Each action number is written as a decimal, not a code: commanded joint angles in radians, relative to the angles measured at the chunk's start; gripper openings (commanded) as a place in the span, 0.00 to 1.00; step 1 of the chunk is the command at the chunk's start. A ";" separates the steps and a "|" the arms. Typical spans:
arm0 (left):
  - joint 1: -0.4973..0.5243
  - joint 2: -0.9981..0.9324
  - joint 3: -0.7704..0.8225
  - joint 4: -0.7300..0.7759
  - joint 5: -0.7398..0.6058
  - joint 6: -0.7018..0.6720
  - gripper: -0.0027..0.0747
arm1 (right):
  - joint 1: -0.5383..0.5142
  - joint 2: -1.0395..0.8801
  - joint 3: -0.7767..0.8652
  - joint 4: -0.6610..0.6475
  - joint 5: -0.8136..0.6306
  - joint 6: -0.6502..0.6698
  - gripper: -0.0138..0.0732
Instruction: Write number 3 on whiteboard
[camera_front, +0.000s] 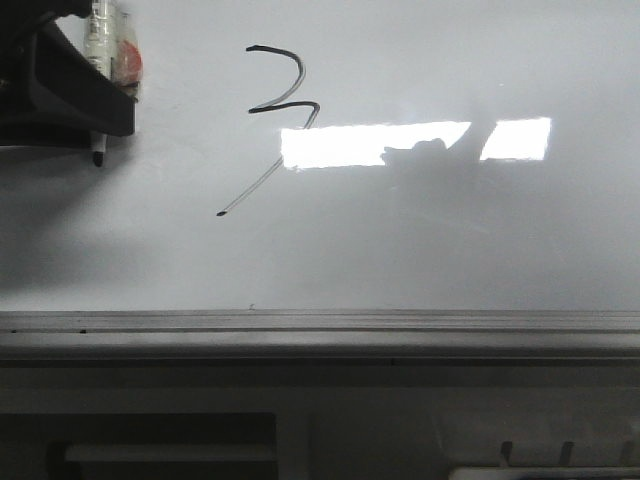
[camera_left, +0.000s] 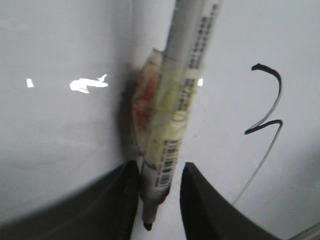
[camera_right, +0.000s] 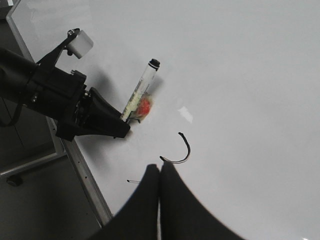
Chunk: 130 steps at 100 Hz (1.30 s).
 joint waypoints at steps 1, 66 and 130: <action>0.004 0.006 -0.021 -0.016 -0.068 -0.006 0.46 | -0.005 -0.012 -0.024 0.048 -0.051 0.004 0.09; 0.004 0.006 -0.021 -0.019 -0.086 -0.006 0.76 | -0.005 -0.012 -0.024 0.053 -0.027 0.004 0.09; 0.017 -0.291 -0.021 0.028 -0.020 -0.004 0.73 | -0.005 -0.273 0.100 -0.024 -0.228 0.004 0.09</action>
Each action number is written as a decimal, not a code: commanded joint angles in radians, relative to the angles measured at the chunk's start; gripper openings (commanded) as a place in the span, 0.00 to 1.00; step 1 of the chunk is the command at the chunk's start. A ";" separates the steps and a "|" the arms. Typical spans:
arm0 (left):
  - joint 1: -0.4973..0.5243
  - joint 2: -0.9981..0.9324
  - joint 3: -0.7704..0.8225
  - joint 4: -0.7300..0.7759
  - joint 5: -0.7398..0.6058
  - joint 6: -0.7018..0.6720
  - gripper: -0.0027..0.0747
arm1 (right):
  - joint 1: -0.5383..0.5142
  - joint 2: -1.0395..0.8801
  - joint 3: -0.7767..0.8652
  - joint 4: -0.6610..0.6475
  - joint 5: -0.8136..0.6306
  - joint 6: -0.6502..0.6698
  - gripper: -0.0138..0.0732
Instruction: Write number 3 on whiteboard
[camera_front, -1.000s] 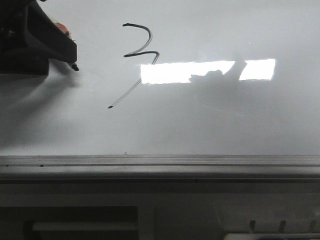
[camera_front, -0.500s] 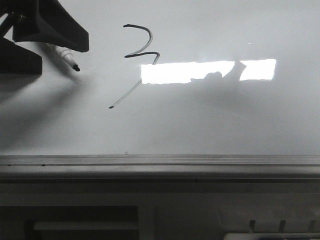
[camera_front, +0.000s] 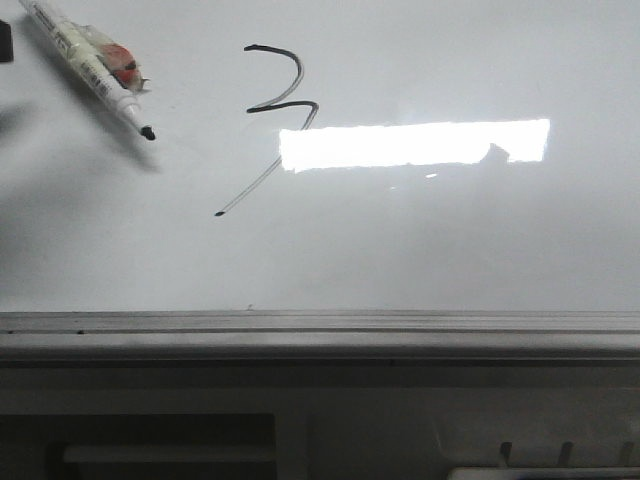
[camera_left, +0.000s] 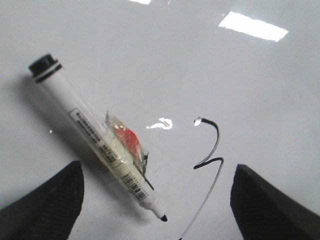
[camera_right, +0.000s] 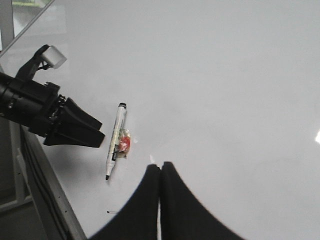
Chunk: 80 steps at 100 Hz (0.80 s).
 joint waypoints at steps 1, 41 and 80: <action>0.011 -0.063 -0.028 0.024 -0.034 -0.002 0.73 | -0.005 -0.046 0.041 0.007 -0.137 -0.002 0.09; 0.091 -0.440 -0.028 0.322 0.224 -0.002 0.08 | -0.005 -0.425 0.514 0.014 -0.446 -0.002 0.09; 0.091 -0.655 -0.028 0.397 0.441 -0.002 0.01 | -0.005 -0.549 0.721 0.014 -0.493 -0.002 0.09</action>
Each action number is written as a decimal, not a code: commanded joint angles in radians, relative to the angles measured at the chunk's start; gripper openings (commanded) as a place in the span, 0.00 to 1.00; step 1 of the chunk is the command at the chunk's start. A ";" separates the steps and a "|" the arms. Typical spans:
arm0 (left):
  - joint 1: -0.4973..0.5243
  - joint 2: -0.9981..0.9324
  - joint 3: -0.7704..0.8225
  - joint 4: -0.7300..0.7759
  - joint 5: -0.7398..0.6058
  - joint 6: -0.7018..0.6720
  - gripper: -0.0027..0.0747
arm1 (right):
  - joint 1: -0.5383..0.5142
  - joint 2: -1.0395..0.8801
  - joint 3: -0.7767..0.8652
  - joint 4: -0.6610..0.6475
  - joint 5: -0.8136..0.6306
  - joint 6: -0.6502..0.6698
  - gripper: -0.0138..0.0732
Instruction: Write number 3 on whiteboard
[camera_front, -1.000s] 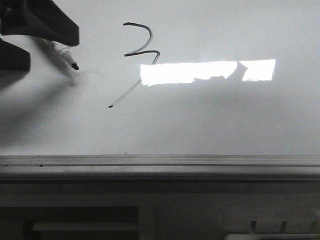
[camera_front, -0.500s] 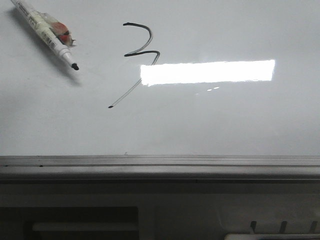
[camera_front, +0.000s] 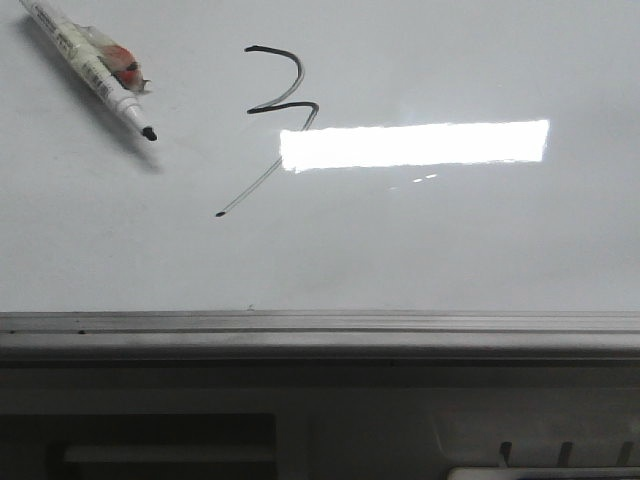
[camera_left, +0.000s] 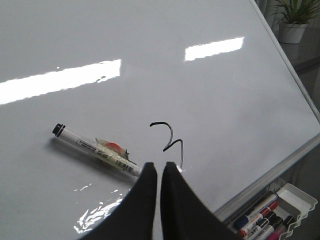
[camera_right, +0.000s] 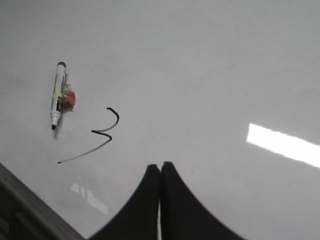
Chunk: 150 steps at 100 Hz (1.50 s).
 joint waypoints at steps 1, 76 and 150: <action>0.002 0.003 -0.030 -0.009 -0.045 -0.002 0.01 | -0.005 0.008 -0.007 0.012 -0.072 -0.002 0.09; 0.031 -0.037 0.054 0.122 -0.186 0.010 0.01 | -0.005 0.008 0.012 0.012 -0.065 -0.002 0.09; 0.402 -0.242 0.541 0.216 -0.247 -0.106 0.01 | -0.005 0.008 0.012 0.012 -0.064 -0.002 0.09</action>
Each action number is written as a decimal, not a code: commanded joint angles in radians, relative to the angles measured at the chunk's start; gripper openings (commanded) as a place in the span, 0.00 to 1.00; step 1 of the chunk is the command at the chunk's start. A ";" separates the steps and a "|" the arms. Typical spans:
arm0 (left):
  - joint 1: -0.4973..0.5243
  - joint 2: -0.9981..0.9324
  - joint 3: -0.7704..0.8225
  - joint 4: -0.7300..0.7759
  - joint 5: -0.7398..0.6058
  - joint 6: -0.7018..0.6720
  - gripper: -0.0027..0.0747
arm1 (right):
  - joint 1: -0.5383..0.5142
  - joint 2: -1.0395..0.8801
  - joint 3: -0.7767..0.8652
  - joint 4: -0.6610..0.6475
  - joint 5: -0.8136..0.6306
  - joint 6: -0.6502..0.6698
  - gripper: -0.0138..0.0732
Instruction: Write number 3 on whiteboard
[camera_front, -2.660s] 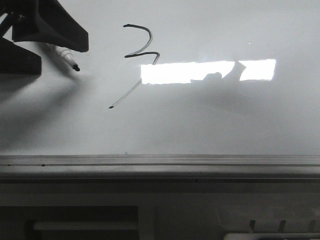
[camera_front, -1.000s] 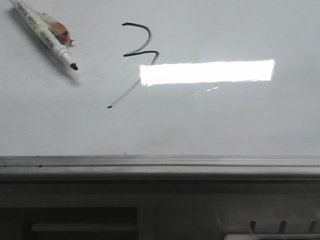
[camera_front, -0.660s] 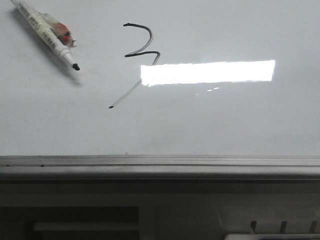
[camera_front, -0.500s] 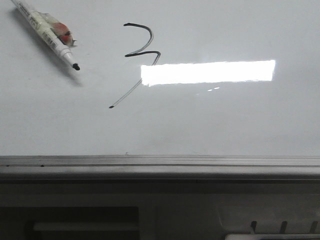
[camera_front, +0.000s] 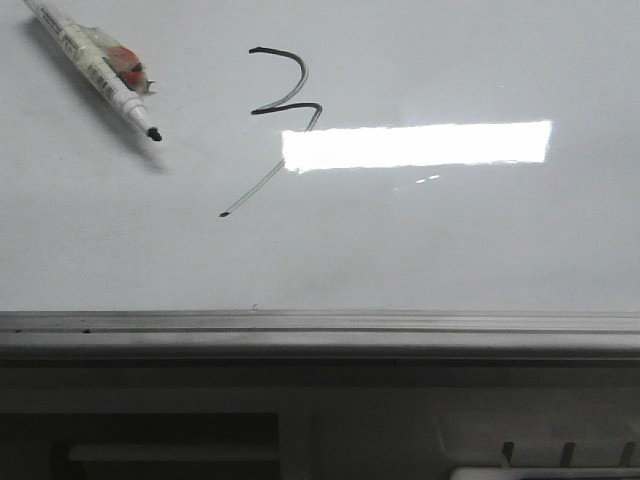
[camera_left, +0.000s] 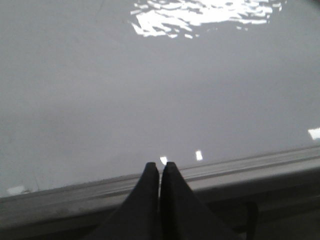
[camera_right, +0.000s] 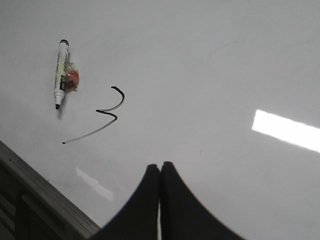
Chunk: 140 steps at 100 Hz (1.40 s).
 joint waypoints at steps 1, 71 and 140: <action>0.002 -0.023 -0.009 -0.002 -0.057 -0.015 0.01 | -0.005 0.008 -0.028 0.008 -0.066 0.000 0.09; 0.002 -0.023 0.017 -0.002 -0.085 -0.015 0.01 | -0.005 0.008 -0.028 0.008 -0.066 0.000 0.09; 0.002 -0.023 0.017 -0.002 -0.085 -0.015 0.01 | -0.172 0.008 0.213 -0.956 -0.155 1.113 0.09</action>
